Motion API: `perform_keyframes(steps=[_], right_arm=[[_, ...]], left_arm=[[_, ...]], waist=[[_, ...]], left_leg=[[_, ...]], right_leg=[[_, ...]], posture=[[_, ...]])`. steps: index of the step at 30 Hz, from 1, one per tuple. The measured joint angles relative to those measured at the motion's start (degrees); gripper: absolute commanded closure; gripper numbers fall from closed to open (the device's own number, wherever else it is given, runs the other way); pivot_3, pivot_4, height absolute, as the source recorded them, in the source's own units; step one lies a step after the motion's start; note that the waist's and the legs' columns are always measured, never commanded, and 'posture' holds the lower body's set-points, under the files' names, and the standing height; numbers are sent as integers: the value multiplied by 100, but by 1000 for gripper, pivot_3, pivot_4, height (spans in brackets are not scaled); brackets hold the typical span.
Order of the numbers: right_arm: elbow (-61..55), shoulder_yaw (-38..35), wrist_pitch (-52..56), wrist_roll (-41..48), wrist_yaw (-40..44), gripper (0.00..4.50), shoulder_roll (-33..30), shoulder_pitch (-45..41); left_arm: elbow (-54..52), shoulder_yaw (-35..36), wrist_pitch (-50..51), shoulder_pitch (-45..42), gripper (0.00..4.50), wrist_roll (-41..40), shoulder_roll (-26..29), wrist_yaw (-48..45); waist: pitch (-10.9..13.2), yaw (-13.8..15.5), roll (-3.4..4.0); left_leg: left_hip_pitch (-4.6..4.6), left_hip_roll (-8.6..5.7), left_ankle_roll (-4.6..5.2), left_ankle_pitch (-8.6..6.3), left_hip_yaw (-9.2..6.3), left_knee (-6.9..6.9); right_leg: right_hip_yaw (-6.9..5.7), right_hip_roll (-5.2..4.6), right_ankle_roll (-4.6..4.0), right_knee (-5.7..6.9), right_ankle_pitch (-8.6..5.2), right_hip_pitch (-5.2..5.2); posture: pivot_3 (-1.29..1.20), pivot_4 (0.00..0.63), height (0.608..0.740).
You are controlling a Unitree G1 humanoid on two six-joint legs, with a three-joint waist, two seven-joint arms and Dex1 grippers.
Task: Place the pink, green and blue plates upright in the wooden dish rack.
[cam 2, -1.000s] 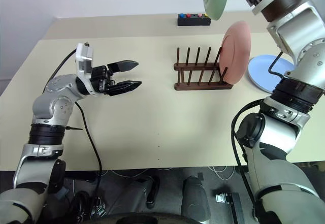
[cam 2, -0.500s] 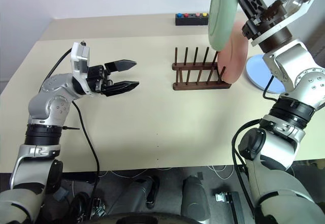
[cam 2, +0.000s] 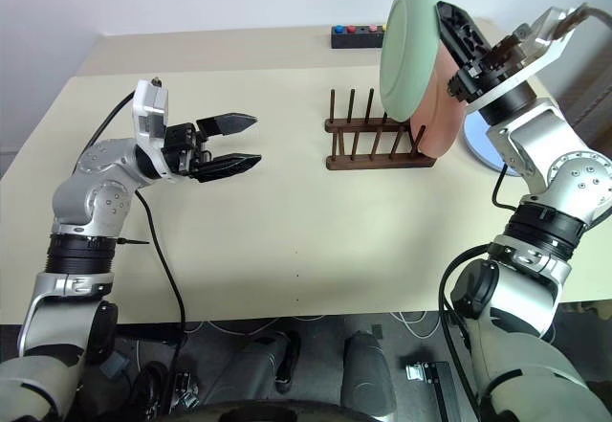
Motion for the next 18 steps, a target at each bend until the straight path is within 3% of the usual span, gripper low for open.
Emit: perform_keyframes(steps=[18], right_arm=[[155,291,-109,-119,232,4432,3,318]], left_arm=[[-111,-12,109,1,457,-7,-1,84]], waist=[[0,-2,0]], left_leg=[[0,0,0,0,0,0]], right_leg=[[0,1,0,0,0,0]], posture=[[0,150,740]])
